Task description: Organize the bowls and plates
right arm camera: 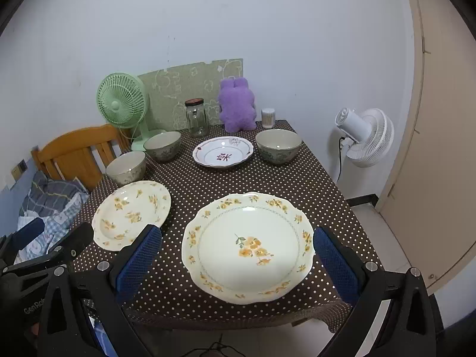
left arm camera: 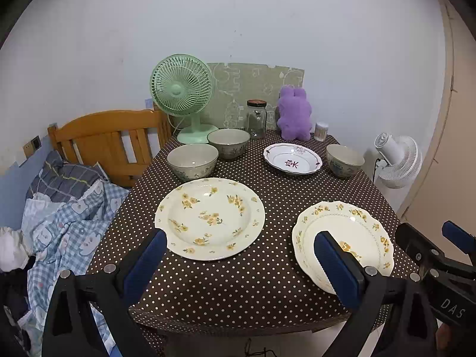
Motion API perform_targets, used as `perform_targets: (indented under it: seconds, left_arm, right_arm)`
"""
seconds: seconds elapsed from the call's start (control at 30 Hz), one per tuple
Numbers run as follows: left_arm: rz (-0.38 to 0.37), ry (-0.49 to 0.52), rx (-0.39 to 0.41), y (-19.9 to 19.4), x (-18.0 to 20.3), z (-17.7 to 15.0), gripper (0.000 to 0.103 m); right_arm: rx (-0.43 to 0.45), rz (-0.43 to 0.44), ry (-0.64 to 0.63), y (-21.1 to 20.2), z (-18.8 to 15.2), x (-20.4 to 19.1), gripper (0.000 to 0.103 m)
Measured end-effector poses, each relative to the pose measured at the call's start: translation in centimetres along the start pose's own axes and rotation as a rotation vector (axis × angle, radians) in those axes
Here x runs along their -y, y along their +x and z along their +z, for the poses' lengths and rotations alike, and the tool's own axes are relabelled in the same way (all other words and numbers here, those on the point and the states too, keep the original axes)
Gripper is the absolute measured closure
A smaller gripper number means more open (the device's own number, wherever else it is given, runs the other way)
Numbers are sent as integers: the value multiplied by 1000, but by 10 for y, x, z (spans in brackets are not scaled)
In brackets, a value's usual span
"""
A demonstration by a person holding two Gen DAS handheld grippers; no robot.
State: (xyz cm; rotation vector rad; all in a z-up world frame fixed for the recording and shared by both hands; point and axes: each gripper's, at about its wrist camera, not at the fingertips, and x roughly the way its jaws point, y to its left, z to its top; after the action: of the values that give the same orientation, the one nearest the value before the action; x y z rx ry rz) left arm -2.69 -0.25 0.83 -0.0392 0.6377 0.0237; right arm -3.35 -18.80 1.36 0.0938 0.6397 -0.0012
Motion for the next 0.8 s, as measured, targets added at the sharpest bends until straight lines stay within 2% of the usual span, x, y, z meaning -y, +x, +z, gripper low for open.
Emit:
perform_targets:
  seconds: [0.8]
  left_arm:
    - [-22, 12, 0, 2, 5, -3, 4]
  right_arm:
    - [-4, -40, -5, -3, 0, 1, 0]
